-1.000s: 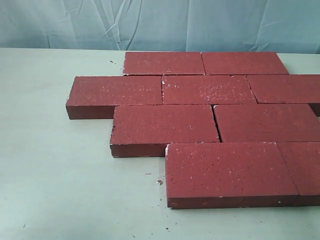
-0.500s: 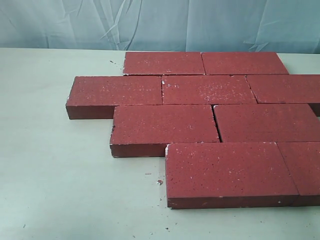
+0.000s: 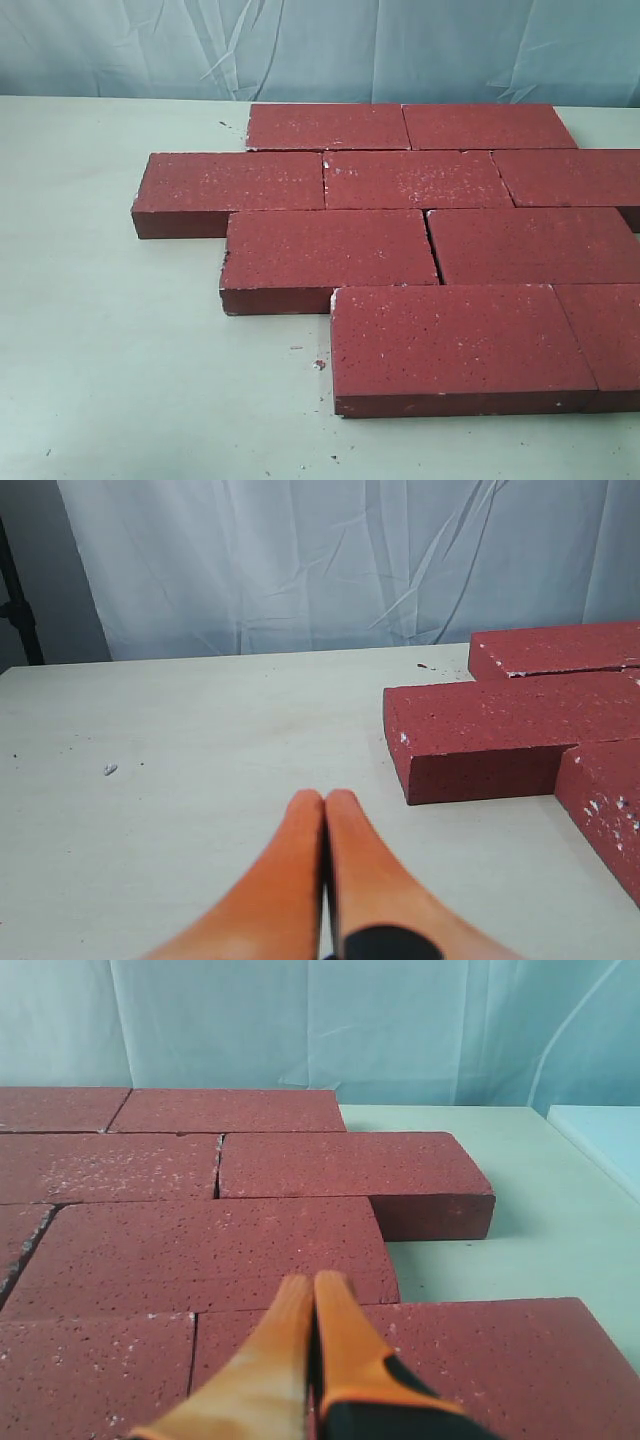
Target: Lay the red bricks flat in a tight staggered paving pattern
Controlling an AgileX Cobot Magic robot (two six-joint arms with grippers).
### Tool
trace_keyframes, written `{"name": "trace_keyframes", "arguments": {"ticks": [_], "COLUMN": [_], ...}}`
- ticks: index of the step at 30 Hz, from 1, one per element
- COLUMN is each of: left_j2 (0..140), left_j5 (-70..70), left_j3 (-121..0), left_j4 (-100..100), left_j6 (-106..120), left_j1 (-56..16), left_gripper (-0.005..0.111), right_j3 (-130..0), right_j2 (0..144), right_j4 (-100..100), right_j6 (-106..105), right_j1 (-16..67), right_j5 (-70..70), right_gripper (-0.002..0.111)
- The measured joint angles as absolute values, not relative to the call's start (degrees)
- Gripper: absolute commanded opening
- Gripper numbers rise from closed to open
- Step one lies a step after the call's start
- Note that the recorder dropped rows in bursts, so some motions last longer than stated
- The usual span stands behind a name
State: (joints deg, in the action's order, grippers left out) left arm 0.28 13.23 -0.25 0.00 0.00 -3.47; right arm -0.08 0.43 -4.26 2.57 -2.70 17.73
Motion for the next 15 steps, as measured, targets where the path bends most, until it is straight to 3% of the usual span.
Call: {"name": "trace_keyframes", "arguments": {"ticks": [15], "left_j2": [0.28], "left_j5": [13.23], "left_j3": [-0.25], "left_j4": [0.00], "left_j6": [0.00], "left_j1": [-3.47], "left_gripper": [0.000], "right_j3": [-0.08], "right_j2": [0.43], "right_j4": [-3.21], "right_j6": [2.57], "right_j1": [-2.70], "right_j5": [17.83], "right_gripper": [-0.001]}}
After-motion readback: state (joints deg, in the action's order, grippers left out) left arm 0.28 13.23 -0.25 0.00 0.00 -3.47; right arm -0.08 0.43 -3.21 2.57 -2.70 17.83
